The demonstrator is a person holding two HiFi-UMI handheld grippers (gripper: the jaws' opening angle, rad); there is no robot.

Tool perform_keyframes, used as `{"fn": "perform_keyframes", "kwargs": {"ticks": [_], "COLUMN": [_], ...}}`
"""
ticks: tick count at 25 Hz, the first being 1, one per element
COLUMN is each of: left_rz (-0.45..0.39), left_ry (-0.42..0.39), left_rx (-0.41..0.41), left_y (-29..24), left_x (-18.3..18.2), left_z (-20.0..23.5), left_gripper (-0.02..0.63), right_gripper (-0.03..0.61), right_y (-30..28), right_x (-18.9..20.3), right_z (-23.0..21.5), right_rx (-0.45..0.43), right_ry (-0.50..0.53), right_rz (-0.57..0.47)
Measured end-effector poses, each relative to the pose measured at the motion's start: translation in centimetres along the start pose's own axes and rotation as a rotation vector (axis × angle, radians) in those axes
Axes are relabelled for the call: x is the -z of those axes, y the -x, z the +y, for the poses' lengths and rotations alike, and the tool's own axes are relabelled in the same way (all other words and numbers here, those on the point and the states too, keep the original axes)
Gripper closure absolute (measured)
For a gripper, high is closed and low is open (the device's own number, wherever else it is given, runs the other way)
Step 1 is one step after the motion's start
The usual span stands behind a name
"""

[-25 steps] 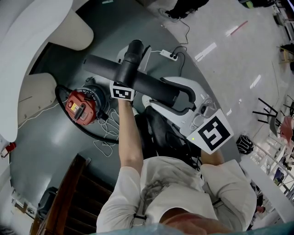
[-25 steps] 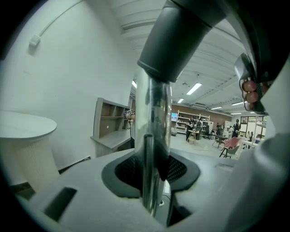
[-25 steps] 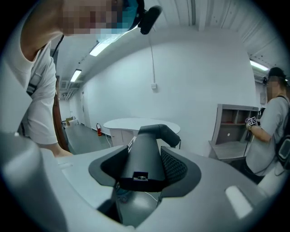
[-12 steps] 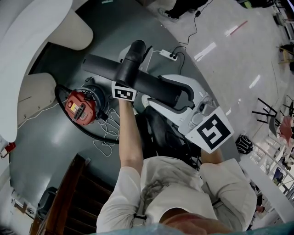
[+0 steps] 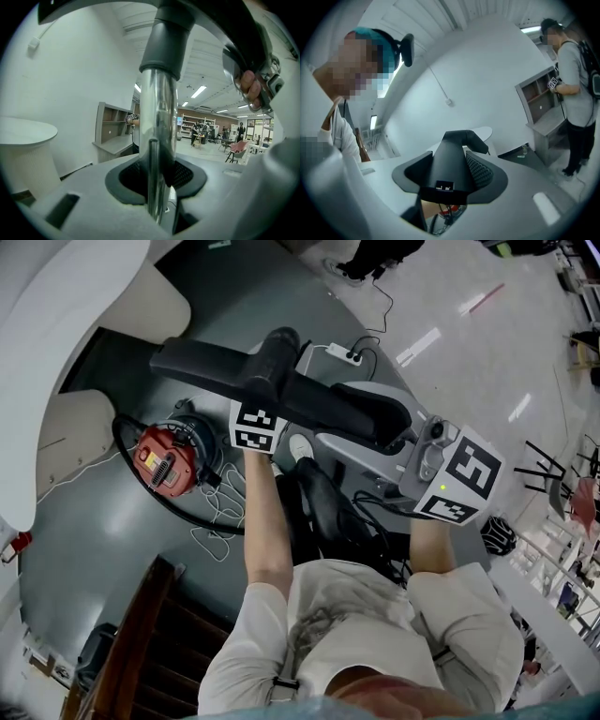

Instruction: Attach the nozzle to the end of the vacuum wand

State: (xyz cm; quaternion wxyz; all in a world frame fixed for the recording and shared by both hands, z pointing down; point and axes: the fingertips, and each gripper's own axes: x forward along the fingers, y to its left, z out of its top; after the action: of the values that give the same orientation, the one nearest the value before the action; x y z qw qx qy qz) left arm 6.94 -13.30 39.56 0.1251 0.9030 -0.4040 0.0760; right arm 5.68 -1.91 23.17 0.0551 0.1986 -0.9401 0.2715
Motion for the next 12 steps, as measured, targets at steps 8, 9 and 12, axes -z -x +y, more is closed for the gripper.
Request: {"fn": "perform_keyframes", "kwargs": {"ticks": [8, 9, 12], "left_rz": [-0.002, -0.001, 0.003], "left_ry": [-0.004, -0.004, -0.007], "left_rx": [-0.009, -0.01, -0.015], "left_y": [0.2, 0.1, 0.0], "left_x": [0.0, 0.0, -0.1], "left_z": [-0.1, -0.2, -0.4], "left_gripper": [0.489, 0.489, 0.489], "right_gripper": [0.347, 0.347, 0.347], "right_y": [0.8, 0.8, 0.8], "right_x": [-1.2, -1.3, -1.3], "right_z": [-1.5, -1.6, -1.8], "right_rx": [-0.103, -0.099, -0.09], "right_ry": [-0.371, -0.379, -0.392], "right_rz": [-0.155, -0.158, -0.158]}}
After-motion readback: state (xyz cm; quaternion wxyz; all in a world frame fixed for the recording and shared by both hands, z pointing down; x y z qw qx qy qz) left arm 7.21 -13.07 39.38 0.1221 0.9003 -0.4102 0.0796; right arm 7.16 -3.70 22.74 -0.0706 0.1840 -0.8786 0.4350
